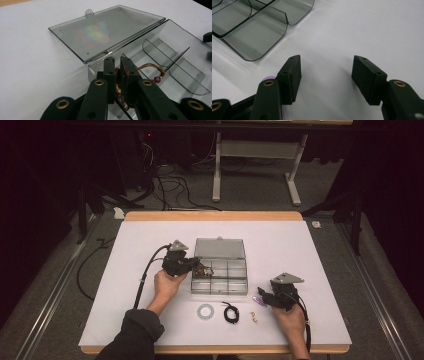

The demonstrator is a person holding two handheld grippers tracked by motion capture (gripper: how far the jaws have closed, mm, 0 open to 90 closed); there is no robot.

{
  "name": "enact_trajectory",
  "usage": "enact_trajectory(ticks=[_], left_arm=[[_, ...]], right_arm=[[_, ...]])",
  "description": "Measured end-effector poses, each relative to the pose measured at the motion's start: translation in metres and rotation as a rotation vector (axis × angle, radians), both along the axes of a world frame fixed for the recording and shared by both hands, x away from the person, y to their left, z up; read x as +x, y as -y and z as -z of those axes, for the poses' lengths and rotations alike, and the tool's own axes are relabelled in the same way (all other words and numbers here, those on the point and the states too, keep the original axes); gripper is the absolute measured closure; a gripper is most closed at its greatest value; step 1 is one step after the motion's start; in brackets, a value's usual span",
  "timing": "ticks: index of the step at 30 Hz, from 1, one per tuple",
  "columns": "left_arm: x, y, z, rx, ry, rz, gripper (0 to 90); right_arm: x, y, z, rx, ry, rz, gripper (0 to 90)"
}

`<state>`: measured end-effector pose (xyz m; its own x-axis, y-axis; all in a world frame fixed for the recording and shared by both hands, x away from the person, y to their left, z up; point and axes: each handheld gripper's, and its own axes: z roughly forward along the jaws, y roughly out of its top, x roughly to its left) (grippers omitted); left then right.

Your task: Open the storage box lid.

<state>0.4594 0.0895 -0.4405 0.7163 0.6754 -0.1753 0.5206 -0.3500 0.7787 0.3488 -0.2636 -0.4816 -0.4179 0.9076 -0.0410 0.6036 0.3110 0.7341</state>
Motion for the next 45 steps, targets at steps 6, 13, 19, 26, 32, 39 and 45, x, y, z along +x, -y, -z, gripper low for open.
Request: enact_trajectory(ticks=[6, 13, 19, 26, 32, 39, 45], left_arm=[[0.000, 0.002, 0.004, 0.016, 0.001, 0.000, 83.6], [0.001, 0.006, 0.007, 0.026, 0.009, -0.002, 83.5], [0.001, 0.012, 0.011, 0.050, 0.012, 0.009, 83.1], [0.001, 0.014, 0.012, 0.054, 0.013, 0.008, 81.9], [-0.001, 0.017, 0.012, 0.055, 0.022, 0.012, 72.7], [-0.003, 0.017, 0.009, 0.061, 0.041, 0.010, 65.1], [-0.006, 0.019, 0.008, 0.065, 0.045, 0.011, 59.2]], right_arm=[[0.000, 0.000, 0.000, 0.000, 0.000, 0.000, 41.6], [0.000, 0.000, 0.000, 0.000, 0.000, 0.000, 41.6], [0.001, 0.001, 0.000, 0.003, -0.002, -0.003, 41.5], [0.000, 0.001, 0.000, 0.003, -0.002, -0.003, 41.5], [0.000, 0.001, 0.000, 0.002, -0.001, -0.003, 41.5], [0.000, 0.001, 0.000, 0.002, -0.001, -0.003, 41.5], [0.000, 0.001, 0.000, 0.002, -0.001, -0.003, 41.5]])
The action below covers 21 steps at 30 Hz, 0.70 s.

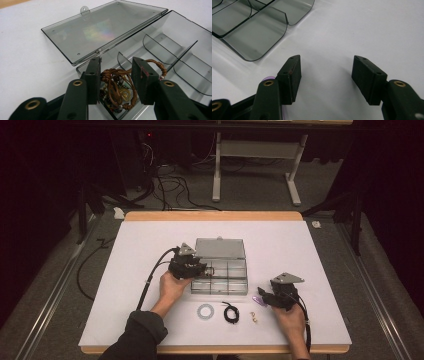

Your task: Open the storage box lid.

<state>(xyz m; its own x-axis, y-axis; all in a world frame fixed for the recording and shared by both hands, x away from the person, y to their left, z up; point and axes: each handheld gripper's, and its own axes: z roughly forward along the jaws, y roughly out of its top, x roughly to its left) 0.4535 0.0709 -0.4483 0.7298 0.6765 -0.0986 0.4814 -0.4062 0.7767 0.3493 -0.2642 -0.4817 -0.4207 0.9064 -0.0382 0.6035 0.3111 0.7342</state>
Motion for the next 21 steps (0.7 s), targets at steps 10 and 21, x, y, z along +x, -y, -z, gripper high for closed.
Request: enact_trajectory(ticks=[10, 21], left_arm=[[-0.012, 0.005, -0.011, 0.005, 0.047, 0.024, 52.3], [-0.008, 0.009, -0.006, 0.035, 0.007, 0.000, 47.9]], right_arm=[[0.000, 0.000, 0.000, 0.001, -0.001, 0.000, 41.5], [0.000, 0.000, 0.000, 0.002, -0.001, 0.000, 41.5]])
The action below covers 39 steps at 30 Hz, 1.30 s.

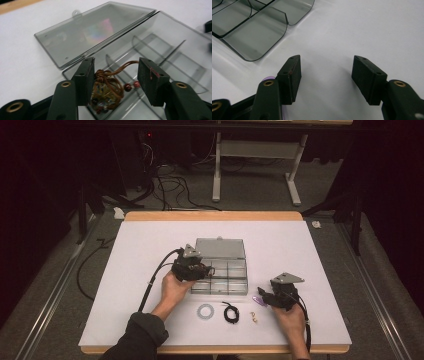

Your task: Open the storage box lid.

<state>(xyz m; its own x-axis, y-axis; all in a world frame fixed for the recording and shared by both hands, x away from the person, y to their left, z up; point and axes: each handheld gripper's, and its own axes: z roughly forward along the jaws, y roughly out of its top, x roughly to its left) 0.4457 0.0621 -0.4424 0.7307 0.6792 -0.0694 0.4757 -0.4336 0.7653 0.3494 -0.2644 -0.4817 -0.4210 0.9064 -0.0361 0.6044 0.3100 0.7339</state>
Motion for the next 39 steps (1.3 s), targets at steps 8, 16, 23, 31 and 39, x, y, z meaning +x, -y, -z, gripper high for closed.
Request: enact_trajectory(ticks=[8, 16, 23, 31, 39], left_arm=[[-0.001, -0.006, -0.006, -0.034, 0.025, 0.000, 48.2], [-0.010, -0.003, -0.015, -0.048, 0.058, 0.026, 49.3], [-0.014, 0.010, -0.012, -0.033, 0.039, 0.060, 51.4], [-0.015, 0.023, -0.005, -0.015, 0.015, 0.073, 58.1], [-0.013, 0.029, 0.002, 0.028, 0.018, 0.047, 53.6]], right_arm=[[0.000, 0.000, 0.000, 0.000, 0.000, 0.000, 41.5], [0.000, 0.000, 0.000, 0.000, 0.000, 0.000, 41.5], [0.000, 0.000, 0.000, 0.000, 0.000, 0.000, 41.5], [0.000, 0.000, 0.000, 0.003, -0.004, 0.002, 41.5], [0.000, 0.000, 0.000, 0.002, -0.002, 0.002, 41.6]])
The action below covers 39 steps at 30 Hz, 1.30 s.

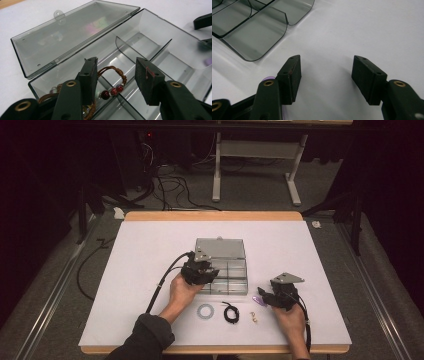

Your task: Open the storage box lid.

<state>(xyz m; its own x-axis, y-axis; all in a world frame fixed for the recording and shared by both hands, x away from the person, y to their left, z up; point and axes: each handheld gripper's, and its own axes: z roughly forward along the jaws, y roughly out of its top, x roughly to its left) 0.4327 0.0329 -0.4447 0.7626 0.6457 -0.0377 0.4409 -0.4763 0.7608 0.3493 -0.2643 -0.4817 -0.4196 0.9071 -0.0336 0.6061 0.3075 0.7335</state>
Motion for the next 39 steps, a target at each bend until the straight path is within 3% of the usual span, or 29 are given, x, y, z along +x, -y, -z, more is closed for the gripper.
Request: enact_trajectory(ticks=[2, 6, 12, 15, 24, 27, 39], left_arm=[[0.001, 0.000, 0.002, 0.020, 0.000, -0.009, 54.6], [0.003, -0.002, 0.003, 0.018, -0.003, -0.010, 59.9], [0.006, -0.009, 0.002, 0.016, -0.014, -0.005, 82.8], [0.009, -0.011, 0.004, 0.024, -0.027, -0.011, 86.1], [0.014, -0.011, 0.009, 0.064, -0.044, -0.026, 85.8], [0.016, -0.011, 0.015, 0.084, -0.080, -0.032, 80.5], [0.007, -0.019, 0.000, -0.014, -0.049, 0.008, 63.1]], right_arm=[[0.000, 0.000, 0.000, 0.000, 0.000, 0.000, 41.5], [0.000, 0.000, 0.000, 0.000, -0.001, -0.001, 41.7], [0.000, 0.000, 0.000, -0.003, 0.002, -0.003, 41.9], [0.000, 0.000, 0.000, -0.004, 0.003, -0.002, 41.9], [0.000, 0.000, 0.000, -0.003, 0.002, -0.002, 41.9], [0.000, 0.000, 0.000, -0.003, 0.002, -0.002, 41.8], [0.000, 0.000, 0.000, -0.002, 0.002, -0.002, 41.8]])
